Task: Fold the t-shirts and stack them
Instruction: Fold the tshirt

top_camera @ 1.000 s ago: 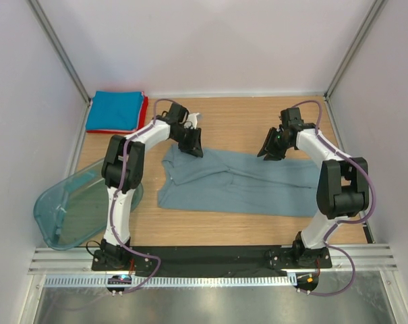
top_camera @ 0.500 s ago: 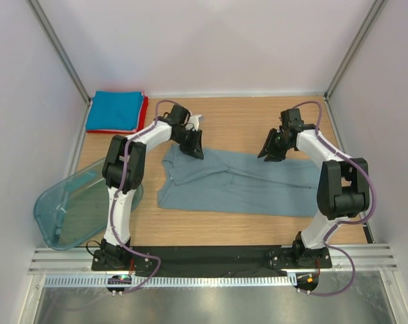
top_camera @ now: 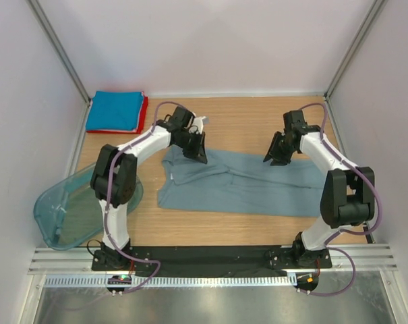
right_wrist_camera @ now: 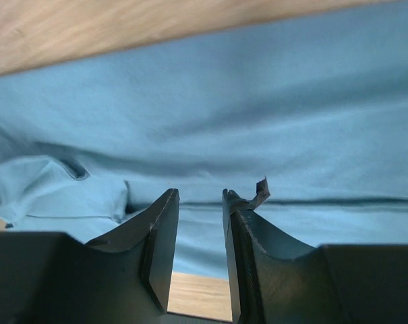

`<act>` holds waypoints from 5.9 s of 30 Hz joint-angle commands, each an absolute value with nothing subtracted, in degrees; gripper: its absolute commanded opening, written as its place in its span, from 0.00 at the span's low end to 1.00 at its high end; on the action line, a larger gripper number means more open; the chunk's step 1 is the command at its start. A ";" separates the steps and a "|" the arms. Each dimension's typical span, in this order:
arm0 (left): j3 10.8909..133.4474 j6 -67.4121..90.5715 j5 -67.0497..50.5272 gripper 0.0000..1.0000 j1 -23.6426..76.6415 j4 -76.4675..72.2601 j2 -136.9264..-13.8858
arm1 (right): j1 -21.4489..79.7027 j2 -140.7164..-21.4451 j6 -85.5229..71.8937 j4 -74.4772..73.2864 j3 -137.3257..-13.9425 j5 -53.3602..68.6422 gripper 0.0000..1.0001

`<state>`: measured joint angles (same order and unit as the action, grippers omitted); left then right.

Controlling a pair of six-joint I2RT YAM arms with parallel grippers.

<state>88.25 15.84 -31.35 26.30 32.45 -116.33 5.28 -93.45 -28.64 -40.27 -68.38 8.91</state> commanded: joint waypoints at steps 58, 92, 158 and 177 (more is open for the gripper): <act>57.13 43.07 -11.60 0.40 28.74 37.71 -92.37 | 31.55 -94.13 -41.57 -21.09 -52.38 13.62 0.40; 61.87 46.23 -15.38 0.00 28.39 39.98 -94.49 | 31.90 -92.73 -39.55 -28.12 -56.77 12.57 0.01; 51.51 44.91 -24.70 0.42 29.71 34.72 -88.68 | 32.34 -86.84 -45.88 -24.79 -46.58 16.52 0.37; 50.71 41.66 -22.42 0.41 29.71 33.22 -90.61 | 33.05 -85.96 -48.08 -23.11 -45.35 16.61 0.27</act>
<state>50.72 43.88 -23.27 29.52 34.87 -90.65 32.64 -87.92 -47.18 -24.34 -45.52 16.25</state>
